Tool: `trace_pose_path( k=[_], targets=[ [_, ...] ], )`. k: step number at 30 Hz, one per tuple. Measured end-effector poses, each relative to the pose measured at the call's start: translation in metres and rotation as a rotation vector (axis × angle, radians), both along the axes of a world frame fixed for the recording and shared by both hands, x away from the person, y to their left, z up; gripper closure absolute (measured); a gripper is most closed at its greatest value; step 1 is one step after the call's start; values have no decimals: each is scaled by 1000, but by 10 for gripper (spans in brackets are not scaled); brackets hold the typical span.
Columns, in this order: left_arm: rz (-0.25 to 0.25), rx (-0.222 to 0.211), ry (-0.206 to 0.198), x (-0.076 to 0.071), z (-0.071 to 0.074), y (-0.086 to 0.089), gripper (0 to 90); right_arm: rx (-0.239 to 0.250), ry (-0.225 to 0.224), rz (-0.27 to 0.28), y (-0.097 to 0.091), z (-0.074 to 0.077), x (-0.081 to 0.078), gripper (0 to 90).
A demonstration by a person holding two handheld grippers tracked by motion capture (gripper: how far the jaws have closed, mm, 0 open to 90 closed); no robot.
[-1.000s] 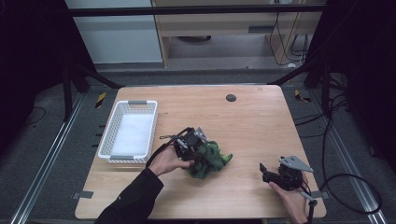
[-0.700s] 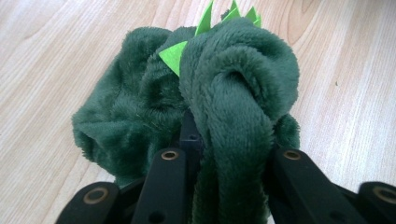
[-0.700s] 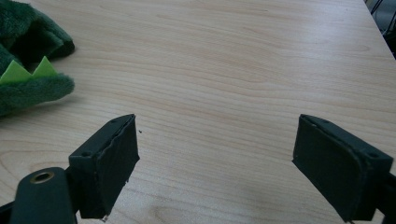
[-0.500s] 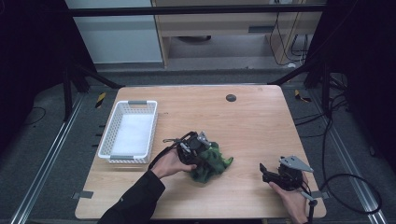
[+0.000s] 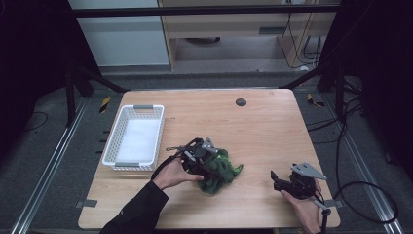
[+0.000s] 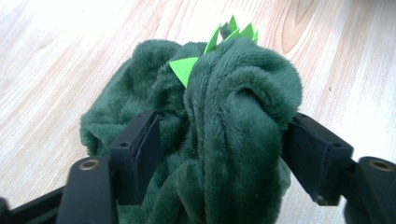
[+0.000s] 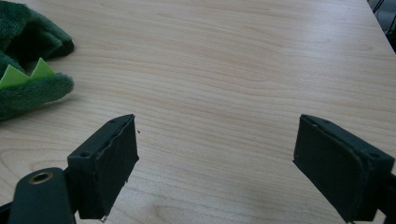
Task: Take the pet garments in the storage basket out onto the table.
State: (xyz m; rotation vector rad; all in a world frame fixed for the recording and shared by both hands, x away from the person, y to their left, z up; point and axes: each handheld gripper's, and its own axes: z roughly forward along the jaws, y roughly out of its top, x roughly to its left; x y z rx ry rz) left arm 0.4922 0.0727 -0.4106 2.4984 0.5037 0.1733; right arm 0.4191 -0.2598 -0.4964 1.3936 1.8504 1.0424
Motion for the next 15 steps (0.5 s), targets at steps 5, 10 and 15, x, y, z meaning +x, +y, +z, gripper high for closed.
trace_pose_path(
  k=[5,10,15],
  targets=[
    [5,-27,-15,-5,7,6,257,-1,-3,-1,-1,0,0,134],
    [41,-75,-33,-10,15,16,252,-4,-6,-1,-1,0,0,133],
    [86,-127,-55,-15,20,28,251,5,-1,-4,0,0,0,131]
  ],
)
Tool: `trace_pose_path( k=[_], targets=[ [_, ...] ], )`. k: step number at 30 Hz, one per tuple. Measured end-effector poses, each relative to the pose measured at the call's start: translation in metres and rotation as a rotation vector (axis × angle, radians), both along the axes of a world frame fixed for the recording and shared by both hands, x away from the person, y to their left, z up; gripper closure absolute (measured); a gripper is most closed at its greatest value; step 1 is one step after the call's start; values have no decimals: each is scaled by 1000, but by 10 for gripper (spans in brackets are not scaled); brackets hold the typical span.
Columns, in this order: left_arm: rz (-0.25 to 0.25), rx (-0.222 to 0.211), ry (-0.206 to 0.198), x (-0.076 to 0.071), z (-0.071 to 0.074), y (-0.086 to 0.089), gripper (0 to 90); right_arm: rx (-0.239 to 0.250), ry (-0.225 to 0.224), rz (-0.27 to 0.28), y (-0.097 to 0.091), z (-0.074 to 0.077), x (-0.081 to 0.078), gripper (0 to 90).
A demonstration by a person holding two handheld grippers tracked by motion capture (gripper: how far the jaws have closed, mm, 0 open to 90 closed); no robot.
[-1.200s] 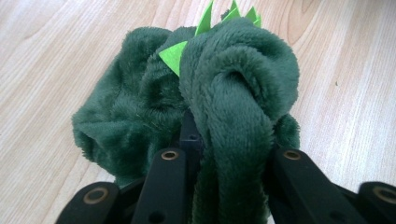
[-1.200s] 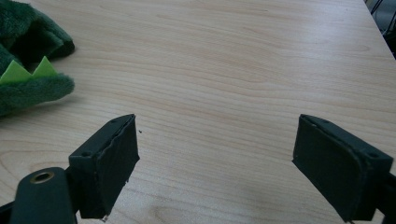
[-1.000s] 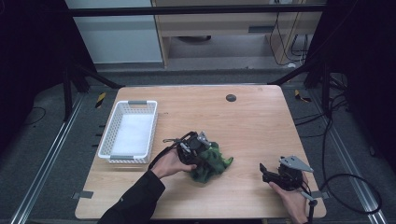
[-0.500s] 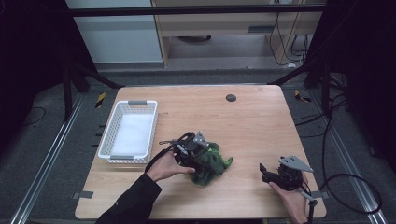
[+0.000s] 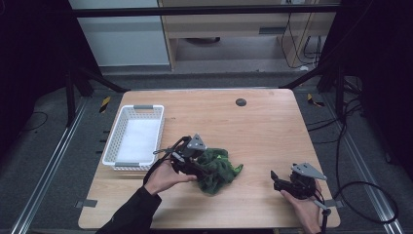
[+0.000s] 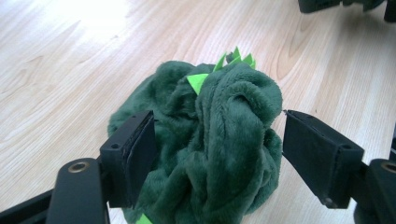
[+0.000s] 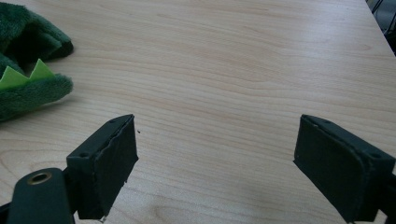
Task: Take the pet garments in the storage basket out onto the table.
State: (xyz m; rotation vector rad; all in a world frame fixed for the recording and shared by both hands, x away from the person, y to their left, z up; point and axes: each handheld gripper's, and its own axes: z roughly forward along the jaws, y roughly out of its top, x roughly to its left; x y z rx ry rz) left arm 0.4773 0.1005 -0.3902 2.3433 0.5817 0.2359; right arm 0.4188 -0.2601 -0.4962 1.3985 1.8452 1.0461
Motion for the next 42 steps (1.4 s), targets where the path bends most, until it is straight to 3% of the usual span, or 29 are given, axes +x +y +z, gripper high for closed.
trace_pose_path(
  k=[15,26,37,42],
  targets=[
    [96,-139,-37,-16,-2,30,250,2,-1,1,0,0,0,128],
    [212,-235,-70,-35,-19,69,286,0,-4,2,1,0,0,126],
    [273,-262,-70,-47,-32,94,288,5,-3,1,1,0,0,126],
    [320,-274,-73,-53,-46,111,294,5,-6,-2,0,1,0,126]
  ],
)
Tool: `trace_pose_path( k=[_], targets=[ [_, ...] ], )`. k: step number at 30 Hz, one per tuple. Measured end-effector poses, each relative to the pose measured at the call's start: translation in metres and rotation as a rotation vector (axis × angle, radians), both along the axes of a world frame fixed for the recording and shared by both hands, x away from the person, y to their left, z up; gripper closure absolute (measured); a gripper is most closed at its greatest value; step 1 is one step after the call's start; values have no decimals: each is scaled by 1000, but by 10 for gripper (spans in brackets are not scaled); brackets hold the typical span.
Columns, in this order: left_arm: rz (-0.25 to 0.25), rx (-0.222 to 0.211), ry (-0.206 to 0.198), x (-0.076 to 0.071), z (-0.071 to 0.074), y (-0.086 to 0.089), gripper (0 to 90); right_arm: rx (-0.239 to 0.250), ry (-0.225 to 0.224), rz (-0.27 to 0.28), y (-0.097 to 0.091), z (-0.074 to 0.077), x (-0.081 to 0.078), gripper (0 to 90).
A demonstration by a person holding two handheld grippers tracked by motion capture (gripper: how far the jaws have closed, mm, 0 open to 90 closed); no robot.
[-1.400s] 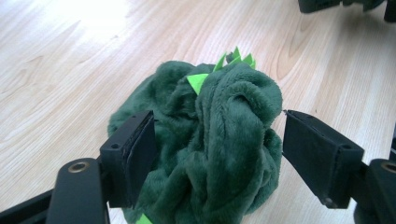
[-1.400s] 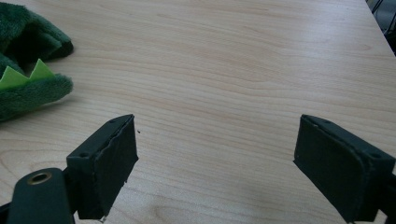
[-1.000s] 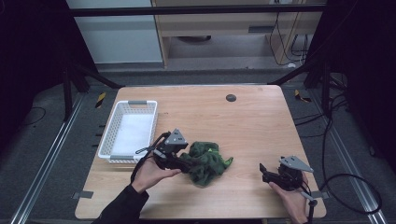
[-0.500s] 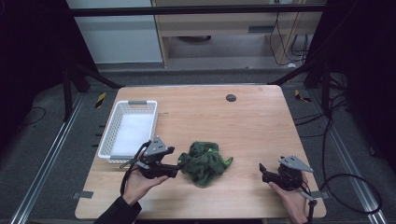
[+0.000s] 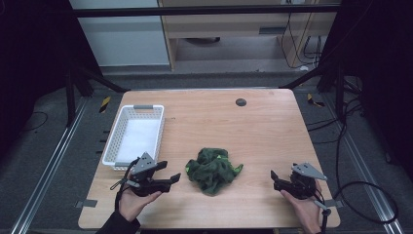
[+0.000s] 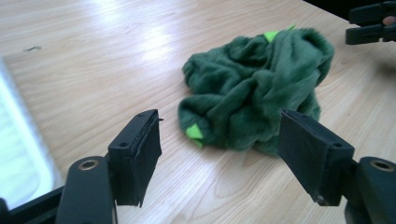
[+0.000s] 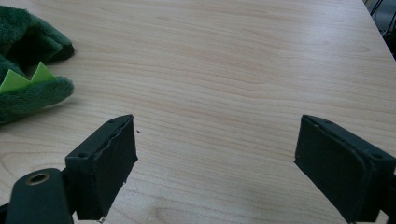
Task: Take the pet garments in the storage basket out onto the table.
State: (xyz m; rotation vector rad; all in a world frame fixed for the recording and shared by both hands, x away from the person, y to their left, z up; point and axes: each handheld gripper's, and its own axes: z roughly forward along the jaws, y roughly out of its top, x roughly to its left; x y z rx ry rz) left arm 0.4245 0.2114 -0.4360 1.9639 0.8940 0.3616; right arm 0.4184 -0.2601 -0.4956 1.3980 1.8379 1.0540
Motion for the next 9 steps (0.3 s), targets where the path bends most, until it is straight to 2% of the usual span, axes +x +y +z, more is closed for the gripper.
trace_pose_path(
  k=[6,9],
  targets=[
    [44,-2,5,-8,-13,19,298,-2,1,1,0,0,0,126],
    [58,13,11,-11,-17,25,295,-3,1,0,0,0,0,126]
  ],
)
